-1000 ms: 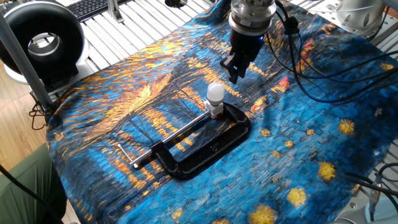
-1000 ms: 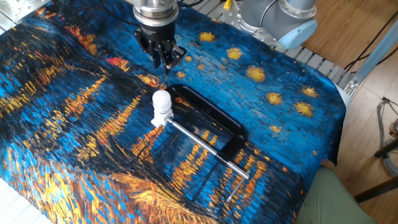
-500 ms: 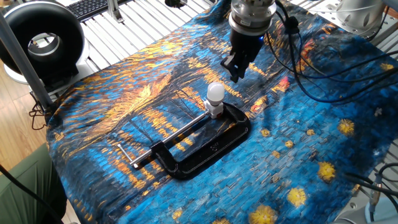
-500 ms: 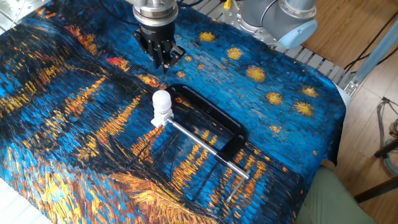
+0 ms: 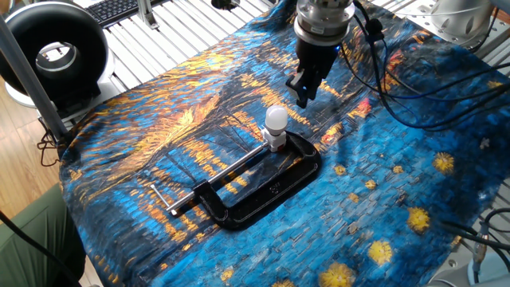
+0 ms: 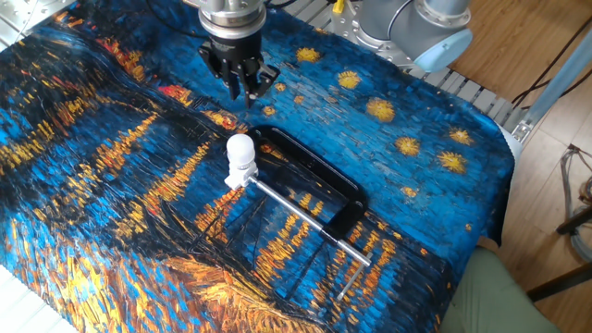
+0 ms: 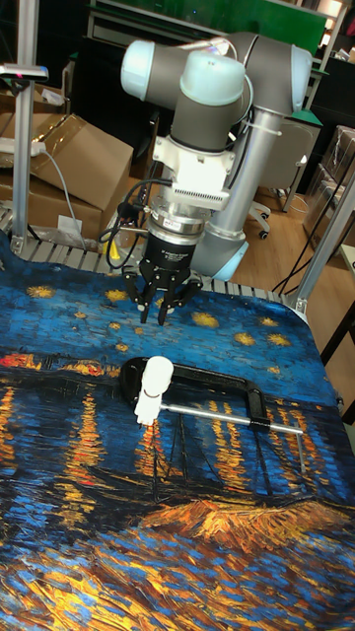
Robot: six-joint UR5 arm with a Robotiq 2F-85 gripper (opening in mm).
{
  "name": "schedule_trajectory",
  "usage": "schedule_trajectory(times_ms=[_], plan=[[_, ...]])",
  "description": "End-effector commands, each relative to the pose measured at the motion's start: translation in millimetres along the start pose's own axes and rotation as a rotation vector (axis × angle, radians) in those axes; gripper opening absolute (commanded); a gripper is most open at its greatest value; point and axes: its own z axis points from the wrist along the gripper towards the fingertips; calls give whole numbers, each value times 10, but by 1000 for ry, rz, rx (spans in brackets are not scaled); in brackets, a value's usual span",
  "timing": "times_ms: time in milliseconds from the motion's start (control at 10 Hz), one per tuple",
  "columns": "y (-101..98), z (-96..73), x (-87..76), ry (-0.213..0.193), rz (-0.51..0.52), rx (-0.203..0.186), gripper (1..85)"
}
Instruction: Take out the light bulb by rotating it
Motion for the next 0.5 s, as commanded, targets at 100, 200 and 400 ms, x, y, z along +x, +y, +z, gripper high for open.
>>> schedule_trajectory(times_ms=[100,200,400], plan=[[88,-15,61,23,-3,-35,333],[120,-16,32,12,-11,-47,350],[220,117,-244,-2,-20,-65,363]])
